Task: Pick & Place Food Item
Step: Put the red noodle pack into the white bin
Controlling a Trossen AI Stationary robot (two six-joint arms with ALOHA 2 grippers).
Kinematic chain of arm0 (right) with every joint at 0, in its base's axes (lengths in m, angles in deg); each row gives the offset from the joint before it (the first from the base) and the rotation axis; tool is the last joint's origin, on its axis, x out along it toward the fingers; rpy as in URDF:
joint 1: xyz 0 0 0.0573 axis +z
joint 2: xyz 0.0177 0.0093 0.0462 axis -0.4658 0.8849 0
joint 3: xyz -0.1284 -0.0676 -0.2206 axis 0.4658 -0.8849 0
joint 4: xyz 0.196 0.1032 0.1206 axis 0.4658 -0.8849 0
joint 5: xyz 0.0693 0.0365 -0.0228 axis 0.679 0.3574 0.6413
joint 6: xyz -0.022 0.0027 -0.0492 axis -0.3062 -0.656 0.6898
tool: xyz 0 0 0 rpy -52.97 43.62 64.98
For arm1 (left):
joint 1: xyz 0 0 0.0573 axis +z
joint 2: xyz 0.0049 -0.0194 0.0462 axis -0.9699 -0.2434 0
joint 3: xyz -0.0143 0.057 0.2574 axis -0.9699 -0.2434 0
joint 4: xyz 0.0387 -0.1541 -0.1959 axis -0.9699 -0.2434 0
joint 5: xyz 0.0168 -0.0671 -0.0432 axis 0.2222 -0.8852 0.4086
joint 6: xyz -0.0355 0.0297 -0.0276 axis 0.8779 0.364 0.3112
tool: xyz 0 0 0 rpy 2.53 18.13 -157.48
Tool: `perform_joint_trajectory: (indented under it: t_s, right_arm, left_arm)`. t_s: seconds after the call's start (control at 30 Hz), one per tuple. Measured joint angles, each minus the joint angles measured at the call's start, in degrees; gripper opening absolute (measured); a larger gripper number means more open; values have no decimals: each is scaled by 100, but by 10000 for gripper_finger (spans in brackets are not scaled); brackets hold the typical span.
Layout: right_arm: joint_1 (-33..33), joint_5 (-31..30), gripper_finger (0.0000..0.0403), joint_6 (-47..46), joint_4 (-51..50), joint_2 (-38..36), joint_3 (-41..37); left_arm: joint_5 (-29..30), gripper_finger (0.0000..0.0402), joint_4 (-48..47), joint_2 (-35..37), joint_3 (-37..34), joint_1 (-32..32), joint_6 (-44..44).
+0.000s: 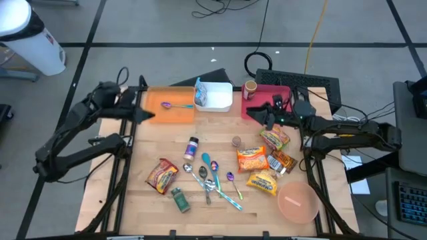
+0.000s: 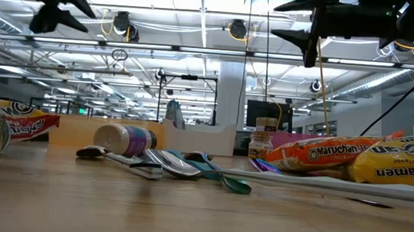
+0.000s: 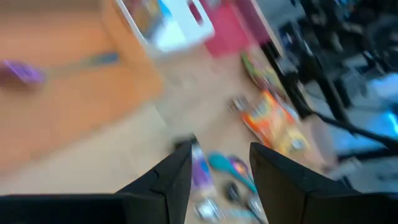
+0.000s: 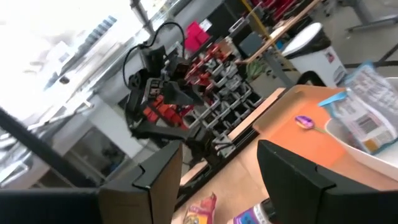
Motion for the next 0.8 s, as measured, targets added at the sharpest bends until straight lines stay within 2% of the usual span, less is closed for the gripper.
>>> perform_joint_trajectory:
  t_s: [0.13, 0.3, 0.53, 0.8]
  right_arm:
    - [186, -2, 201, 282, -1, 0, 1]
    - [331, -4, 201, 515, -1, 0, -1]
    - [452, -7, 201, 541, -6, 0, -1]
    - [498, -9, 201, 623, -9, 0, -1]
  left_arm:
    - [60, 170, -309, 154, 0, -722, 612]
    - [329, 170, -334, -24, 0, -1652, 1134]
    - [369, 170, -323, -1004, 0, -2822, 1215]
    - [280, 170, -311, -2343, 0, -3700, 608]
